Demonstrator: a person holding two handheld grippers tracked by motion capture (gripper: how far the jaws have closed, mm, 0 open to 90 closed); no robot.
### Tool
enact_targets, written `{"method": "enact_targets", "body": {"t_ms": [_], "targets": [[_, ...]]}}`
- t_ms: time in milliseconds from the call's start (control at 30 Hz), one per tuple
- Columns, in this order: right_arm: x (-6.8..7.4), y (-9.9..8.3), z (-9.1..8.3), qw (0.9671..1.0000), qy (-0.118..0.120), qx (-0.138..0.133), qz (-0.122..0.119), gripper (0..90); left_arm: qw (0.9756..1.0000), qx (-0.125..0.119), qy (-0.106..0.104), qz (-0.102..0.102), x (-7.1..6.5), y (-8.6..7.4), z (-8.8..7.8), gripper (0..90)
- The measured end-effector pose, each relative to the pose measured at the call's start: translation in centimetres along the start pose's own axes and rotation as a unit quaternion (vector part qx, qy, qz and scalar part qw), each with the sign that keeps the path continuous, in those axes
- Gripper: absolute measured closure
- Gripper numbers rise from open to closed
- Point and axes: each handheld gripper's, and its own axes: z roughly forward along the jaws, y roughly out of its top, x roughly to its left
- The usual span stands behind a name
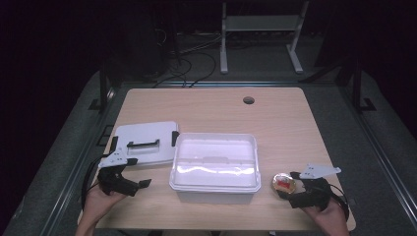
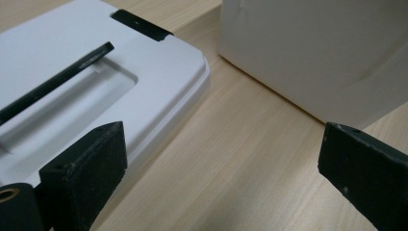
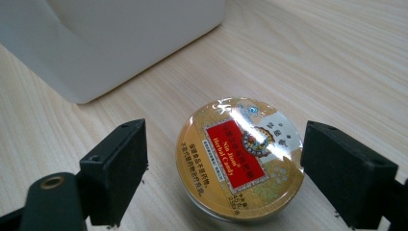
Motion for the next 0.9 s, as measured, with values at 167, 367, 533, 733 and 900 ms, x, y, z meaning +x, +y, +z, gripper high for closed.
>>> {"method": "enact_targets", "body": {"t_ms": [167,367,533,733,900], "targets": [[-0.1,0.0,-0.2,1.0,0.002,-0.005,0.003,16.1,1.0,0.0,-0.005,0.005,-0.2,0.1,-0.2,3.4],[-0.1,0.0,-0.4,0.9999,0.001,-0.013,0.008,16.1,0.9995,-0.016,-0.011,0.023,-0.7,1.1,-1.2,3.4],[-0.1,0.1,-0.6,0.9999,0.003,-0.012,0.005,16.1,0.9981,-0.012,-0.026,0.054,-1.3,2.9,-2.2,4.7],[0.1,0.2,-0.7,0.9999,0.003,-0.012,0.0,16.1,0.9937,-0.006,-0.048,0.102,-2.4,6.1,-3.1,6.0],[0.2,0.1,-0.8,0.9999,0.004,-0.013,0.001,16.1,0.9857,0.017,-0.072,0.151,-3.6,10.9,-3.0,10.0]]}}
